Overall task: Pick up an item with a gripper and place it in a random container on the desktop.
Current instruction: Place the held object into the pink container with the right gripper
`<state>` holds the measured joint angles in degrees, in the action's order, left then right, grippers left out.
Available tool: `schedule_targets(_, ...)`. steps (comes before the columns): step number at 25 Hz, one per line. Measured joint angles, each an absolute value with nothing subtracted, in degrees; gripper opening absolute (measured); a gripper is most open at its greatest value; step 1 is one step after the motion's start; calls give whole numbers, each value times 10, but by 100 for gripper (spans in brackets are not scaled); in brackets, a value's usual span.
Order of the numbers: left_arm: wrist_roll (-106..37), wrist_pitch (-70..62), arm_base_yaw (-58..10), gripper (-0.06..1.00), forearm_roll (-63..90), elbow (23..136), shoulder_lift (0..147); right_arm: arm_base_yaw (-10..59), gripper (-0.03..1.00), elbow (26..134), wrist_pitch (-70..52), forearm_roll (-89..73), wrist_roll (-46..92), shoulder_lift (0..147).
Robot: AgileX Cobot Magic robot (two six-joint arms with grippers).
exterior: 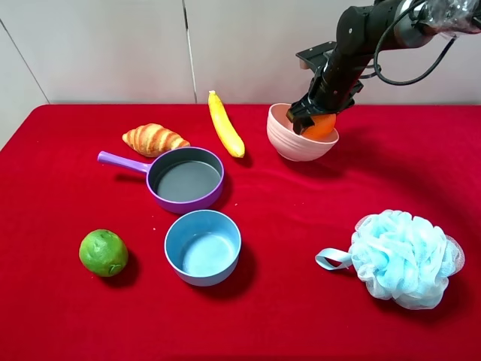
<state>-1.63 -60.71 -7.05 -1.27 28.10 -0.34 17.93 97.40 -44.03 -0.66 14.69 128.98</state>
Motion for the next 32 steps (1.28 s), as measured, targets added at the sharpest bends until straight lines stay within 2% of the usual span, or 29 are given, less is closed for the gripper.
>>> schedule_targets(32, -16, -607, -71, 99, -13, 281, -3, 215, 55, 974, -454, -29, 146, 1262)
